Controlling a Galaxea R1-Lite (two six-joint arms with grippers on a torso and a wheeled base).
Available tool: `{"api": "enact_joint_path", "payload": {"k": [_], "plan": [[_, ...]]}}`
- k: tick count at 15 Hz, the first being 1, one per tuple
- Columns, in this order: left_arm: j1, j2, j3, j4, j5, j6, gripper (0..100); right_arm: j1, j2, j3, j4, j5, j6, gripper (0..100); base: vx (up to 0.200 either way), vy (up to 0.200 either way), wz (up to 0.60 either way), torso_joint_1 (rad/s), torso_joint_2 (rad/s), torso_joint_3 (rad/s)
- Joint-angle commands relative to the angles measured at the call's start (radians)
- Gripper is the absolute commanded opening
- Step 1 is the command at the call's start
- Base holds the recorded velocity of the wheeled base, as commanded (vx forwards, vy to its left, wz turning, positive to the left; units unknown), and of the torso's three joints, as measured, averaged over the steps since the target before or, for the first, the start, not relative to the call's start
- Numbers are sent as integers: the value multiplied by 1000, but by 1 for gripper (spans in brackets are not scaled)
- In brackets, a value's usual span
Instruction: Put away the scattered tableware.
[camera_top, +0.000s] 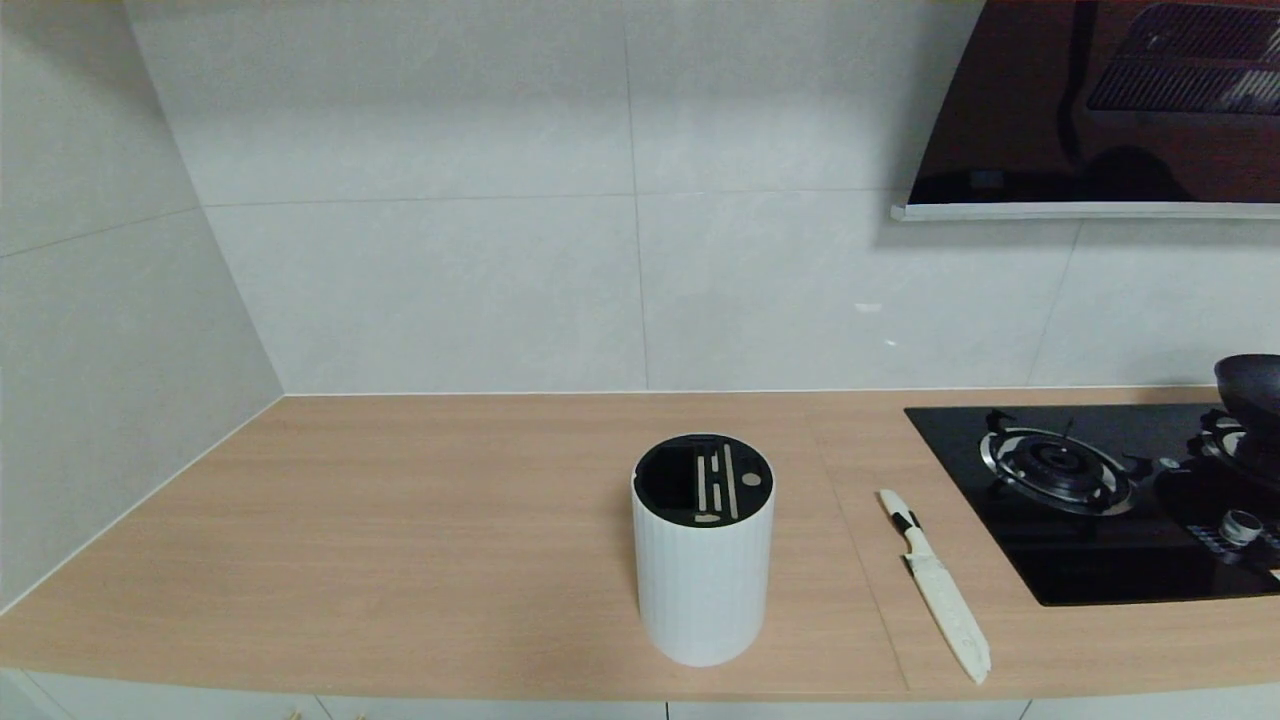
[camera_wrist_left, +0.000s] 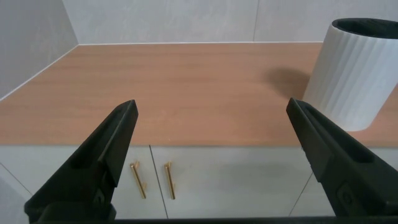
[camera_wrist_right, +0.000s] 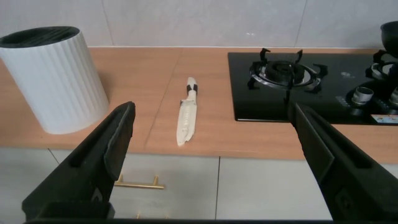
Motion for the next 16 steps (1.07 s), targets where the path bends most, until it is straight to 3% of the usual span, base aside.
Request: {"api": "enact_joint_path", "payload": {"k": [1,16], "plan": [[0,0,0,0,0,0,100,0,1,0,-1,0,0,100,0,0,0,0,0,0],[0,0,0,0,0,-2,100,0,3,0,-1,3,-5,100,0,0,-40,0,0,-1]]}}
